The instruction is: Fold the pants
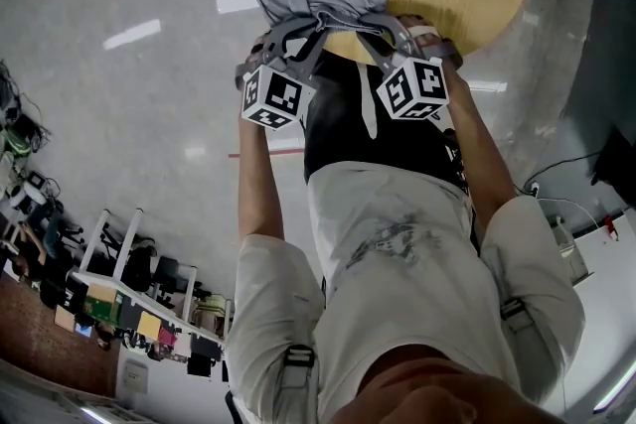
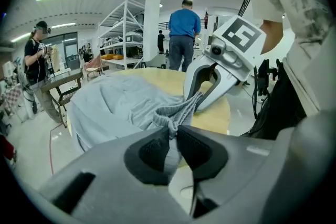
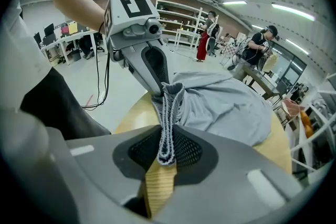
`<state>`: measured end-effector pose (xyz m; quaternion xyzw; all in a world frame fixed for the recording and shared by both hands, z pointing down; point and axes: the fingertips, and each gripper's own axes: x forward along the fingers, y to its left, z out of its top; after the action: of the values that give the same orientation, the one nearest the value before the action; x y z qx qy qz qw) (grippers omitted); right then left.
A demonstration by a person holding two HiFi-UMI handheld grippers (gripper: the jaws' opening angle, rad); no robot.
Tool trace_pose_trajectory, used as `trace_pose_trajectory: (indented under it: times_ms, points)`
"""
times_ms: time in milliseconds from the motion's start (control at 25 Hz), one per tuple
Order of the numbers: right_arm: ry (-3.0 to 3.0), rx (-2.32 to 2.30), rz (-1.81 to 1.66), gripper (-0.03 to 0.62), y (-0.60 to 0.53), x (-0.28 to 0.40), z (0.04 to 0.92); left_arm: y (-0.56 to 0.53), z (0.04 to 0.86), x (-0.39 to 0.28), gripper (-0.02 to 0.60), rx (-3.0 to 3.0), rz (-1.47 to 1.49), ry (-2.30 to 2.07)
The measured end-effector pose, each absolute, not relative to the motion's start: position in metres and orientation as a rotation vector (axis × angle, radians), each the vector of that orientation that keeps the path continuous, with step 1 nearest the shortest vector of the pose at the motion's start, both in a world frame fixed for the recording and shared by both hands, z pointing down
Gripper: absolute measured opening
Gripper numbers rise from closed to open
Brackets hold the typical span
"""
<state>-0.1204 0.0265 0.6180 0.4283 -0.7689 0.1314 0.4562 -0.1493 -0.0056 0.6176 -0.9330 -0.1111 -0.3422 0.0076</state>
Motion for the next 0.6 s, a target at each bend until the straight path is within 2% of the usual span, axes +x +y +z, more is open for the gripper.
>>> trace_pose_trajectory:
  times_ms: [600]
  points:
    - [-1.924,0.981,0.286,0.066,0.058,-0.124,0.602,0.027,0.603,-0.153,0.057,-2.992,-1.071,-0.353]
